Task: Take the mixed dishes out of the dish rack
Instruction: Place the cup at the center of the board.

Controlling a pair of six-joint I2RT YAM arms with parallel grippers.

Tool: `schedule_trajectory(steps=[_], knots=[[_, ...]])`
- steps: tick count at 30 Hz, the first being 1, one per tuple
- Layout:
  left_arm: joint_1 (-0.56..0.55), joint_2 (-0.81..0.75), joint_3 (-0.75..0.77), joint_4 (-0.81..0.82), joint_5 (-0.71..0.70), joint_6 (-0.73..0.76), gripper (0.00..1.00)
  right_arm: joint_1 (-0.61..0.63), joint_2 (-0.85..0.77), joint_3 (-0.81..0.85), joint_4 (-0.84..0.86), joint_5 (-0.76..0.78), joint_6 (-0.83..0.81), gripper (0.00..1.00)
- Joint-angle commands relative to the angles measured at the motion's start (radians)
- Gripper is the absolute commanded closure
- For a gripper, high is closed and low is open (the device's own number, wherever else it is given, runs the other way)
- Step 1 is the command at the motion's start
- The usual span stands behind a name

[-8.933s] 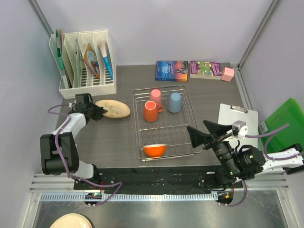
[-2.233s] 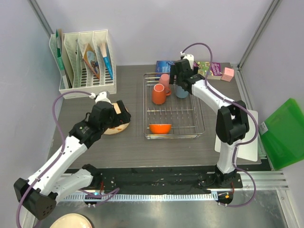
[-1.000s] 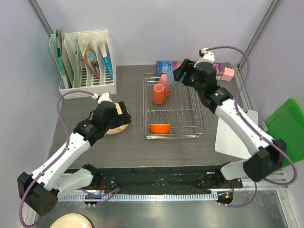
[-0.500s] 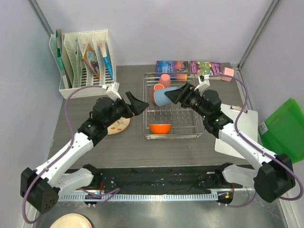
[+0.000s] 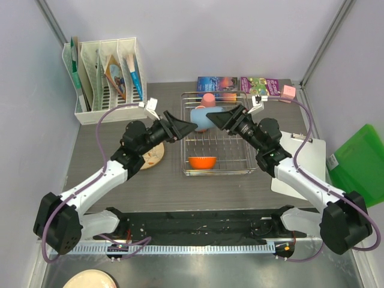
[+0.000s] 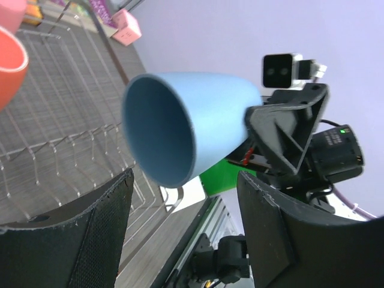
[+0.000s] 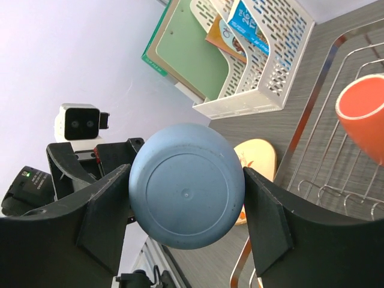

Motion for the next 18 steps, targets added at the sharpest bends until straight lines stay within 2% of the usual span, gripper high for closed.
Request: schedule_trajectory(steps=[1, 9, 15, 18], knots=[[0.002, -0.004, -0.031, 0.181, 0.006, -0.029, 0.31, 0.007, 0.017, -0.005, 0.138, -0.045, 0.056, 0.99], [0.002, 0.003, -0.051, 0.246, 0.007, -0.033, 0.39, 0.027, 0.087, -0.032, 0.259, -0.105, 0.123, 0.99], [0.002, 0.003, -0.060, 0.267, 0.010, -0.023, 0.61, 0.050, 0.127, -0.029, 0.278, -0.120, 0.134, 0.99], [0.002, 0.000, -0.060, 0.258, 0.019, -0.012, 0.79, 0.056, 0.132, -0.028, 0.278, -0.122, 0.131, 0.99]])
